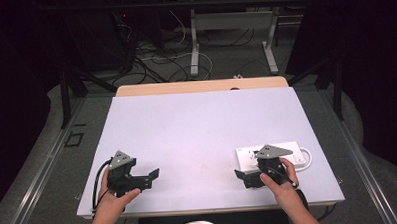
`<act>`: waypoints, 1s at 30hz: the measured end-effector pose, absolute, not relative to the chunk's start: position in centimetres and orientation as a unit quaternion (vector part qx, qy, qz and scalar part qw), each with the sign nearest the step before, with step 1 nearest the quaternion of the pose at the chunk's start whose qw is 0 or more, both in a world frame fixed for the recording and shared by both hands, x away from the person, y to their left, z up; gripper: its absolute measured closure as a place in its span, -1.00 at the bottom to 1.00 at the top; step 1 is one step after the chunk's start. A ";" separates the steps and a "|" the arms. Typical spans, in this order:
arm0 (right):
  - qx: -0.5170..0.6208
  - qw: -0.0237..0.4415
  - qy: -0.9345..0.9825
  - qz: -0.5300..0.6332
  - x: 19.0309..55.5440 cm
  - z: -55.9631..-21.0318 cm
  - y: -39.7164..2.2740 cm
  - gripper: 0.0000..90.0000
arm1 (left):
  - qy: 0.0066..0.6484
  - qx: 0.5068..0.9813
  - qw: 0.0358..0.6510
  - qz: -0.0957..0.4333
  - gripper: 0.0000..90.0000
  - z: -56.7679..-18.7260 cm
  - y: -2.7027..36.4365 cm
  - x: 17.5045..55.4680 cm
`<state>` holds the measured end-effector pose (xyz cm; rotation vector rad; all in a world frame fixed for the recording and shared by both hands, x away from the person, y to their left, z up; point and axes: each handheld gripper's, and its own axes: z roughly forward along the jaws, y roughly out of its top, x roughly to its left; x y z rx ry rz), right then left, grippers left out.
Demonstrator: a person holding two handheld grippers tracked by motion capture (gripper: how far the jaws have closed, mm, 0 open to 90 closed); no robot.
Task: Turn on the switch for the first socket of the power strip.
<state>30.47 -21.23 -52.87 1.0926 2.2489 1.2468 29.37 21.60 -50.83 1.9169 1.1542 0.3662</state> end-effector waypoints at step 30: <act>0.373 0.168 0.803 0.433 30.8 -54.0 -20.6 -0.97 | 0.465 0.764 0.422 0.147 -0.90 -50.9 21.8 29.4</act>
